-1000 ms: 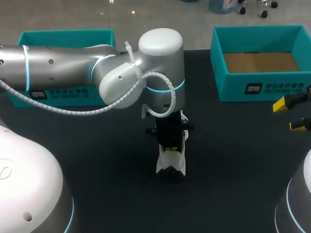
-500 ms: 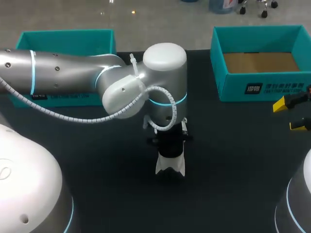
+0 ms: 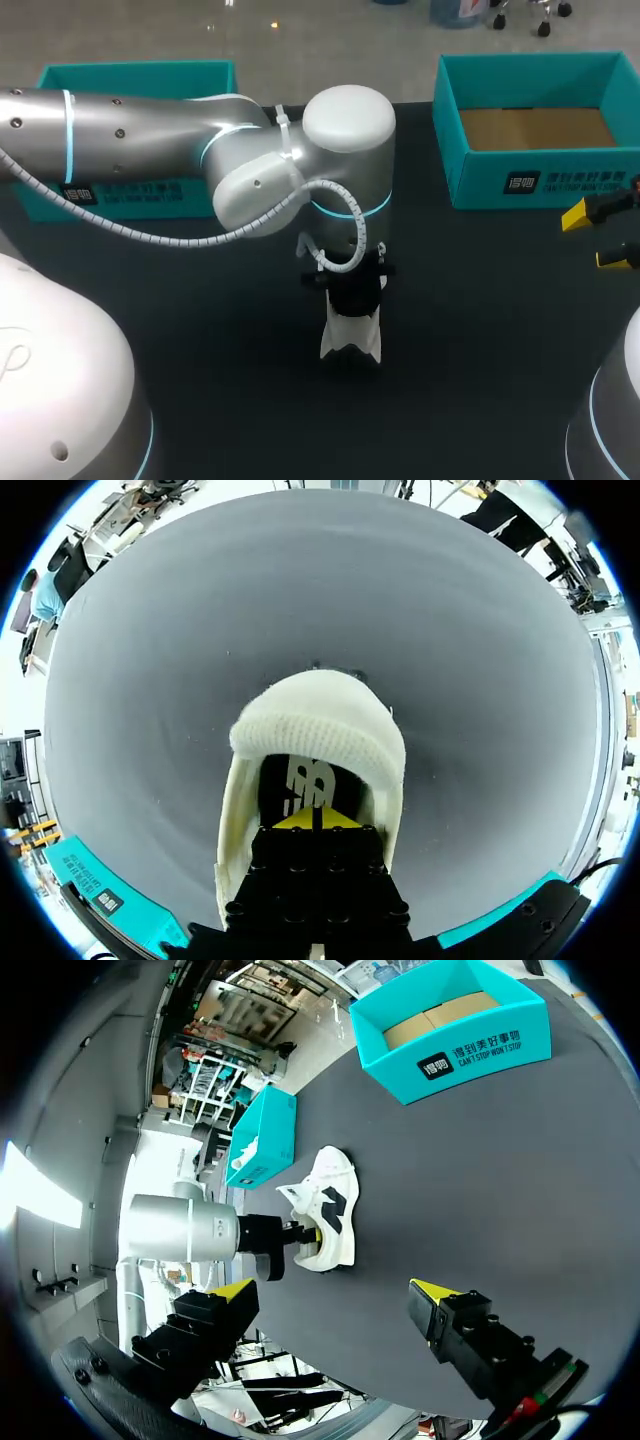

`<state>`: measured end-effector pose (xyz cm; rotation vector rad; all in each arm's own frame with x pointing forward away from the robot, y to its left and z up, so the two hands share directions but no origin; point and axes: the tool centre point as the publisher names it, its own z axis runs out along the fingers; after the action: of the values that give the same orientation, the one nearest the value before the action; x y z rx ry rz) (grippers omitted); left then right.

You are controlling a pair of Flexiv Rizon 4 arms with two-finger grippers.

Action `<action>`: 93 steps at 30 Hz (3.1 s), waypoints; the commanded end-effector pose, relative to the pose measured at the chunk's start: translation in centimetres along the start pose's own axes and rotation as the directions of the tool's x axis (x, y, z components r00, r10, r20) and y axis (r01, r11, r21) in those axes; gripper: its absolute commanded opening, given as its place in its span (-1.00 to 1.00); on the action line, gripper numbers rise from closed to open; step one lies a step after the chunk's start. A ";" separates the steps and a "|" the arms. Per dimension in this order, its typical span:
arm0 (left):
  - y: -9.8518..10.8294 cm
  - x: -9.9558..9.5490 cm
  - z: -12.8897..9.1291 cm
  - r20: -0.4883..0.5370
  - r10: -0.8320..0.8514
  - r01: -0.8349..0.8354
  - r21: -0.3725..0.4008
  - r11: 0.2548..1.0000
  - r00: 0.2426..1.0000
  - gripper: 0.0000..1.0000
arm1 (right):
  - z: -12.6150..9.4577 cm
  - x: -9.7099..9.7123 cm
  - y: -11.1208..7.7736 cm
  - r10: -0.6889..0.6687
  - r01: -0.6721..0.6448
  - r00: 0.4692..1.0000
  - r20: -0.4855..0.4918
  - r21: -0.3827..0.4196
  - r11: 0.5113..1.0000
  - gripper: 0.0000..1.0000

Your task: Take the shoe out of the shoebox, open the shoe tongue, remove and reinsert the insole, then place the shoe into the shoebox

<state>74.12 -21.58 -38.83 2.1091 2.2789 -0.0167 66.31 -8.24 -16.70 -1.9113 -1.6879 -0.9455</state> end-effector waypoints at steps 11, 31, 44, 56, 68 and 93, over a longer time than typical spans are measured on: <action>0.2 -0.7 2.1 -0.009 0.046 -0.046 -0.012 0.999 0.999 -1.00 | -0.3 0.0 -1.0 0.002 -0.002 1.000 0.003 -0.045 0.999 1.00; -0.1 -0.1 -4.6 -0.046 0.154 -0.160 -0.245 0.956 0.987 -1.00 | -0.3 0.0 -1.0 0.002 -0.002 1.000 0.003 -0.045 0.999 1.00; 1.0 -0.5 -4.5 -0.084 0.136 -0.157 -0.338 0.928 0.987 -1.00 | -0.3 0.0 -1.0 0.002 -0.002 1.000 0.003 -0.045 0.999 1.00; 3.7 -0.9 -3.4 -0.040 0.100 -0.108 -0.409 0.906 0.994 -1.00 | -0.3 0.0 -1.0 0.002 -0.002 1.000 0.003 -0.045 0.999 1.00; 5.3 -0.3 -4.2 -0.032 0.128 -0.129 -0.428 0.894 0.991 0.72 | -0.3 0.0 -1.0 0.002 -0.002 1.000 0.003 -0.045 0.999 1.00; 4.5 -0.2 -5.1 -0.105 0.173 -0.201 -0.377 0.904 0.979 1.00 | -0.3 0.0 -1.0 0.002 -0.002 1.000 0.003 -0.045 0.999 1.00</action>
<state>77.71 -21.21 -33.39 2.1103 1.8932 0.5009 66.30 -8.24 -16.69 -1.9112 -1.6880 -0.9453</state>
